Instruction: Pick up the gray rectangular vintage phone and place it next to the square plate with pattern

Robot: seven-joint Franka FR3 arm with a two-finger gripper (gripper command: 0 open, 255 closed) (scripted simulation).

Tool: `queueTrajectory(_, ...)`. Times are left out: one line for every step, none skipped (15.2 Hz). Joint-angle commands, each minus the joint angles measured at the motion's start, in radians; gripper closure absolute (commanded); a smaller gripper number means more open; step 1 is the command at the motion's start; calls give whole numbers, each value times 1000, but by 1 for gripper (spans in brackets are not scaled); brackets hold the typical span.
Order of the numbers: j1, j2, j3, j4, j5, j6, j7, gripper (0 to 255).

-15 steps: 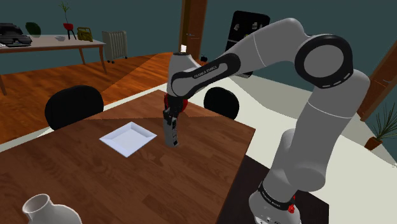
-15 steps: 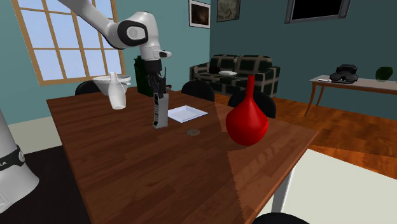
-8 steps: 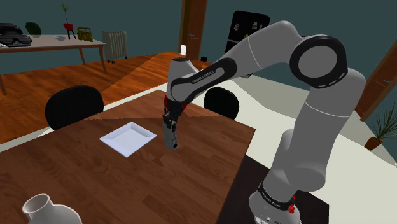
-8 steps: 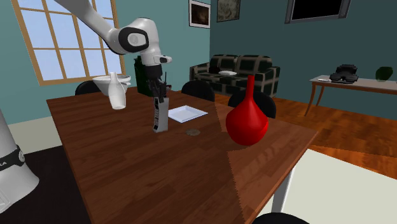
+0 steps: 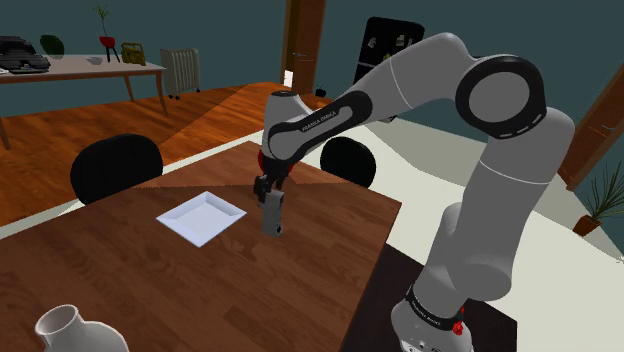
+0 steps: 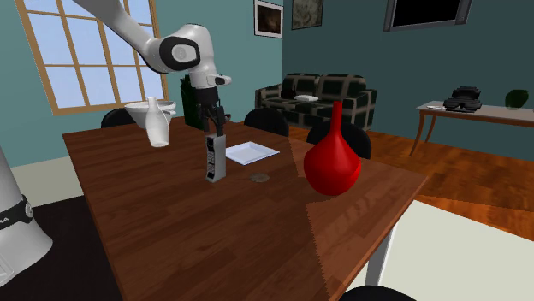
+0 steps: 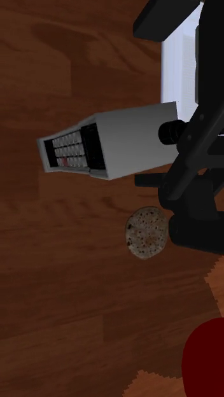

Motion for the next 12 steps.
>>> queueTrajectory(0, 0, 0, 0, 0, 0, 0, 0)
queueTrajectory(1, -22, 0, 10, -4, -32, 3, 0)
queueTrajectory(2, -43, 1, 21, -8, -64, 6, 0)
queueTrajectory(3, -63, 1, 34, -11, -96, 8, 0)
queueTrajectory(3, -77, 2, 45, -13, -122, 10, 0)
queueTrajectory(3, -77, 2, 45, -13, -122, 10, 0)
queueTrajectory(3, -78, 2, 45, -13, -122, 10, 0)
queueTrajectory(3, -77, 2, 45, -13, -122, 10, 0)
queueTrajectory(3, -77, 2, 45, -13, -122, 10, 0)
queueTrajectory(3, -77, 2, 45, -13, -122, 10, 0)
queueTrajectory(3, -77, 2, 45, -13, -122, 10, 0)
queueTrajectory(3, -77, 2, 45, -13, -122, 10, 0)
